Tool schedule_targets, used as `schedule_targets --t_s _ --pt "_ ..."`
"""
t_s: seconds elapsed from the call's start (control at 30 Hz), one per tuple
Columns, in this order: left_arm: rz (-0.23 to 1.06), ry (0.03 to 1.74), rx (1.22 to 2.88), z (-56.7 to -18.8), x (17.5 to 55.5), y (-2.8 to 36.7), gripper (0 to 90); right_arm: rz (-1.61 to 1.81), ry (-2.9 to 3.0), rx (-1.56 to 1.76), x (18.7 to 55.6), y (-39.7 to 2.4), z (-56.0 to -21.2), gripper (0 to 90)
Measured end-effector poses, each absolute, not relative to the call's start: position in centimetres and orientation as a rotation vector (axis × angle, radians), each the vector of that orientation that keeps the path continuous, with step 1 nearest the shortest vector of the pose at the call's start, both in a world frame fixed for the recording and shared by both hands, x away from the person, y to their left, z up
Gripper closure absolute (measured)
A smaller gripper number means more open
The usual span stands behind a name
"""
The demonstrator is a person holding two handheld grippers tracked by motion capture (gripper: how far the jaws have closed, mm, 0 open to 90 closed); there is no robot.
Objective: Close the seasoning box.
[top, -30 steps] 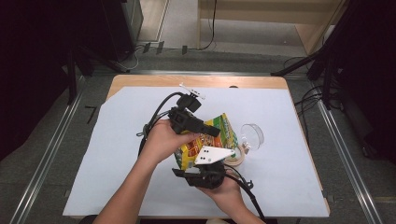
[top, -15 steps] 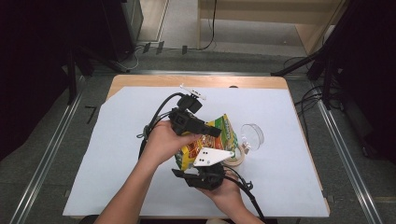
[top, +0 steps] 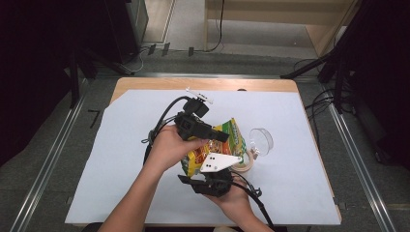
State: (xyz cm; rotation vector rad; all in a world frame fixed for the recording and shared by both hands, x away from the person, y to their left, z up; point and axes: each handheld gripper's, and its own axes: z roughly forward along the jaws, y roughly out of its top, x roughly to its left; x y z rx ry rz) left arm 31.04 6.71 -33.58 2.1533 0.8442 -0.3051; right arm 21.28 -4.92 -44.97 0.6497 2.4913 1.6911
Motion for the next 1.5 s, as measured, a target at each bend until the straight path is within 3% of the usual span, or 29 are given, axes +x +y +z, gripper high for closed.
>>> schedule_targets --t_s 1.5 --pt "-0.265 0.837 2.162 -33.13 30.03 6.45 73.5 1.7 2.494 0.659 21.36 -4.71 -45.2 69.4"
